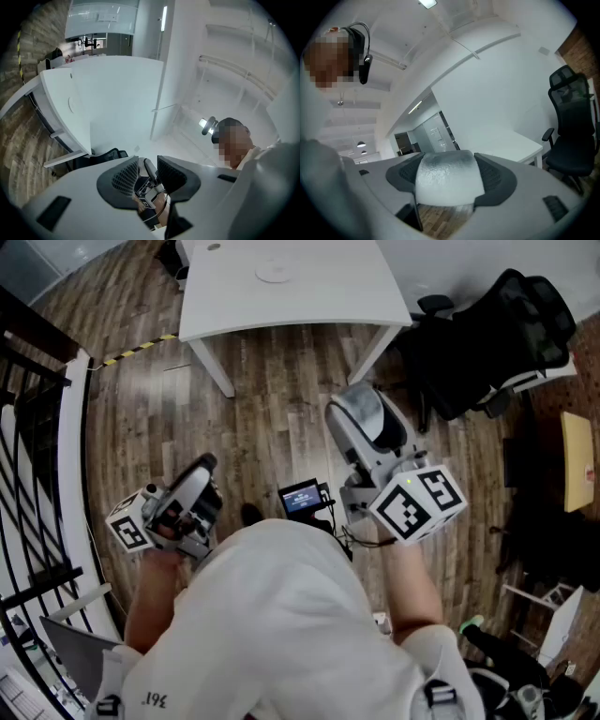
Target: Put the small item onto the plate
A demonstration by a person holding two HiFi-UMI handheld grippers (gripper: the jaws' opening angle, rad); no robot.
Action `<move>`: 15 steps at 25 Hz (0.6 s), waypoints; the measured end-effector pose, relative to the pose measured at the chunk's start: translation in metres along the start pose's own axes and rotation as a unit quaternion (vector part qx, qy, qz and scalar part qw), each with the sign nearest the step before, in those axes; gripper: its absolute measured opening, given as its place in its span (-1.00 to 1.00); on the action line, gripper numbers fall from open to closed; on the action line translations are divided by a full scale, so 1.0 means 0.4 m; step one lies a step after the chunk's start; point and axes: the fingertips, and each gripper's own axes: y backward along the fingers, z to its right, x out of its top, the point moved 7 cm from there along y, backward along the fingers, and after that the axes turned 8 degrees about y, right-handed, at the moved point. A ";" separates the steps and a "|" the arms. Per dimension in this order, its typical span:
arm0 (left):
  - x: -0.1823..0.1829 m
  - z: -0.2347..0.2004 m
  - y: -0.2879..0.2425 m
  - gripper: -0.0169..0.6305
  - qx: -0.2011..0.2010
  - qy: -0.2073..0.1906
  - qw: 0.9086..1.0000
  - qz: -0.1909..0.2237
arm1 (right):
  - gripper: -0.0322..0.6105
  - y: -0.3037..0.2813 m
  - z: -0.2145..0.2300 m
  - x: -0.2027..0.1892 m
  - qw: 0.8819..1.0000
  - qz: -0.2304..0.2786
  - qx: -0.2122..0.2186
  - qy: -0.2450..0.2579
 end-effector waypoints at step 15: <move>0.011 -0.021 -0.021 -0.61 -0.006 -0.018 1.000 0.005 | 0.09 -0.039 0.020 -0.013 1.000 0.012 0.015 -0.001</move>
